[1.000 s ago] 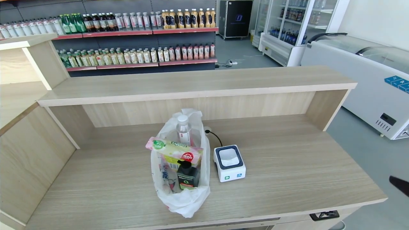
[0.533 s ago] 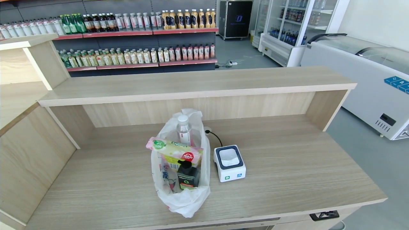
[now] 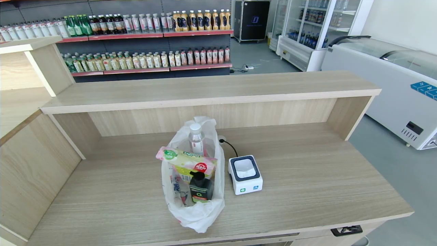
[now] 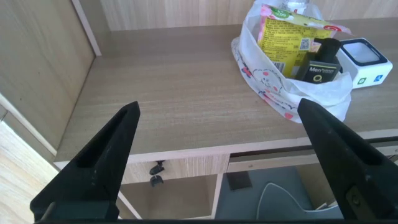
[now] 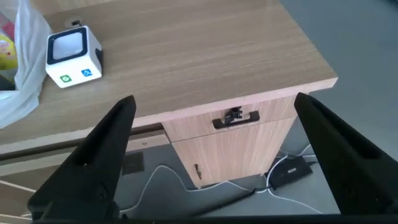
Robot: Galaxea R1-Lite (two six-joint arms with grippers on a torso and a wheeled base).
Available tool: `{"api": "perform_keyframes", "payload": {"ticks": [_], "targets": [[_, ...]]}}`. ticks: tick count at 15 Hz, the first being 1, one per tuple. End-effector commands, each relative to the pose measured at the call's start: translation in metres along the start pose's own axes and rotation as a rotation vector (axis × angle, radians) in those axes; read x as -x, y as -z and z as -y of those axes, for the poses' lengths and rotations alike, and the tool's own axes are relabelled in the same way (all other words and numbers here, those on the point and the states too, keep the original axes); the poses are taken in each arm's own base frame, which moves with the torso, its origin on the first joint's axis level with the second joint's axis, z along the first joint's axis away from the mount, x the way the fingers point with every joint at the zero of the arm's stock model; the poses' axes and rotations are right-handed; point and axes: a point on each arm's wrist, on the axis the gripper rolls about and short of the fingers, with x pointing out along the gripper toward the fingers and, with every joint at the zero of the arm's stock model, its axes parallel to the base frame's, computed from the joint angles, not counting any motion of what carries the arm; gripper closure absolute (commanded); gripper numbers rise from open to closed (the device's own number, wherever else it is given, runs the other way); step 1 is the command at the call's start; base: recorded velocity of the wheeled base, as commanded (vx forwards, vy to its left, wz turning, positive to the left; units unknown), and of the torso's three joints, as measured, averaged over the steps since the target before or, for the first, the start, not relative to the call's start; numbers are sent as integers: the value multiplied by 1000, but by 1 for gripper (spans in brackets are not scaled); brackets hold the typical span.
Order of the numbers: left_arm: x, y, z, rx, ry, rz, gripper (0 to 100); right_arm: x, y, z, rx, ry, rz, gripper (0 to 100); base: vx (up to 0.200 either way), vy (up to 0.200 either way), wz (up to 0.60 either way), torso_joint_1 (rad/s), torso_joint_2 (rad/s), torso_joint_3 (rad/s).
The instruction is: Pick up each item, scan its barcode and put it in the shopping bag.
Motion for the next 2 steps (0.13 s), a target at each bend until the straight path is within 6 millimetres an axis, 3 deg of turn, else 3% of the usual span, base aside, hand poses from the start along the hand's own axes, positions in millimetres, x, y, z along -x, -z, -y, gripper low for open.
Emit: {"api": "perform_keyframes", "payload": {"ticks": [1, 2], "targets": [[0, 0, 0, 0, 0, -1, 0, 0, 0, 0, 2, 0, -3, 0, 0, 0, 0, 0, 0, 0], [0, 0, 0, 0, 0, -1, 0, 0, 0, 0, 2, 0, -3, 0, 0, 0, 0, 0, 0, 0]]}}
